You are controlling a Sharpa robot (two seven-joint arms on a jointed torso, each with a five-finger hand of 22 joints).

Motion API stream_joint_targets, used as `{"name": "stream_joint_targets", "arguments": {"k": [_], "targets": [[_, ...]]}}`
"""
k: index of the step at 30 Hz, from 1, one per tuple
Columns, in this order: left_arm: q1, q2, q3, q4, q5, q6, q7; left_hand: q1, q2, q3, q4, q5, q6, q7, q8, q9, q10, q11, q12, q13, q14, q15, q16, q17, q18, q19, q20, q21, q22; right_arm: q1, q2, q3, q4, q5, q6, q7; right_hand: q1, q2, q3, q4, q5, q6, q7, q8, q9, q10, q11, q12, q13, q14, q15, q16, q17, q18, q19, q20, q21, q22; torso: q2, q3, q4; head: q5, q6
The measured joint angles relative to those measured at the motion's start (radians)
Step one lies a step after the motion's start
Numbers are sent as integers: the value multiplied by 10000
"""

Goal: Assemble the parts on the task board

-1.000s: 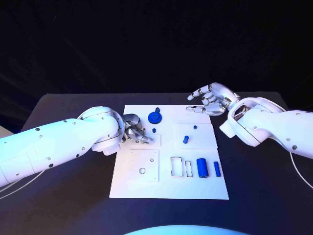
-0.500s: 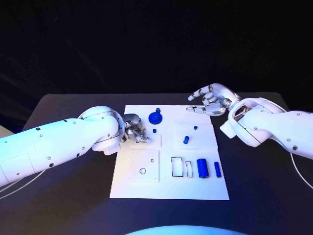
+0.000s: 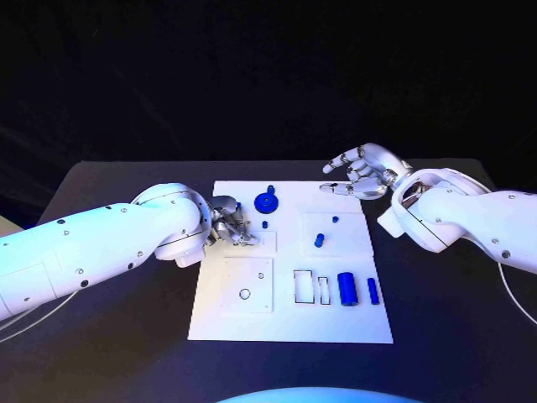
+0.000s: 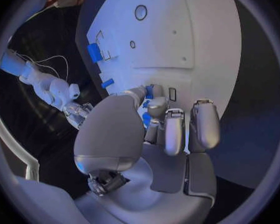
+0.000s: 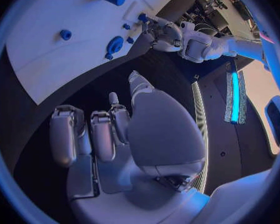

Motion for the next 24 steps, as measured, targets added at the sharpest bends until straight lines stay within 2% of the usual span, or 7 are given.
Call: {"name": "stream_joint_targets", "arguments": {"k": [4,8,14,19,21,24], "targets": [[-1,-36,7,9,137,-20,20,1,-42,689,125,-25,-147,62,156,51,-17,17,-28,-50,-1,1,0,0,1,0,0,0,0,-5,-3,0,0,0,3,0,0,0,0,0,0,0,0,0,0,0,0,0,0,0,0,0,-1,0,0,0,0,-1,1,-1,4,-3,-1],[-8,-94,7,30,302,-28,41,-290,-333,1616,57,-36,-230,93,386,165,-52,52,-78,-110,-1,2,0,0,0,-26,26,0,-9,-8,-5,0,-1,0,10,-1,0,0,0,0,0,0,0,0,0,0,0,0,-1,0,0,0,-1,0,0,0,0,-1,2,3,6,-8,-1],[-10,-236,54,119,652,-14,118,-613,-335,1931,44,-41,-282,141,499,257,-90,91,-164,-259,-1,2,0,0,0,-28,29,0,-31,-11,-11,-2,-1,0,25,-5,-1,0,0,0,0,0,0,0,-2,0,0,0,-1,0,0,0,-2,0,0,0,0,-2,2,11,2,-10,-5],[1,-344,194,171,985,97,210,-970,-398,2178,17,-55,-370,160,608,320,-162,160,-270,-449,-38,40,0,0,-1,-163,90,-75,-210,-12,-18,-3,0,1,37,-7,-54,55,0,0,0,0,0,0,-8,0,0,0,-1,0,0,0,-2,1,0,0,0,-2,-4,12,4,-19,-6],[16,-368,236,174,1084,160,240,-1046,-400,2399,-202,-60,-371,162,609,324,-162,160,-270,-458,-39,40,0,0,-1,-163,90,-76,-213,-12,-18,-3,0,1,41,-7,-55,54,0,0,0,0,0,0,-8,0,0,0,-1,0,0,0,-2,1,0,0,0,-2,-6,15,4,-20,-2],[59,-385,282,141,1251,290,283,-1139,-416,2399,-202,-22,-372,162,659,324,-162,160,-269,-458,-39,40,0,-1,0,-163,90,-76,-213,-12,-15,-4,-1,1,46,-8,-54,54,0,0,0,0,0,0,-8,0,0,0,-1,0,0,0,-3,1,0,0,0,-3,-5,16,0,-14,20]]}}
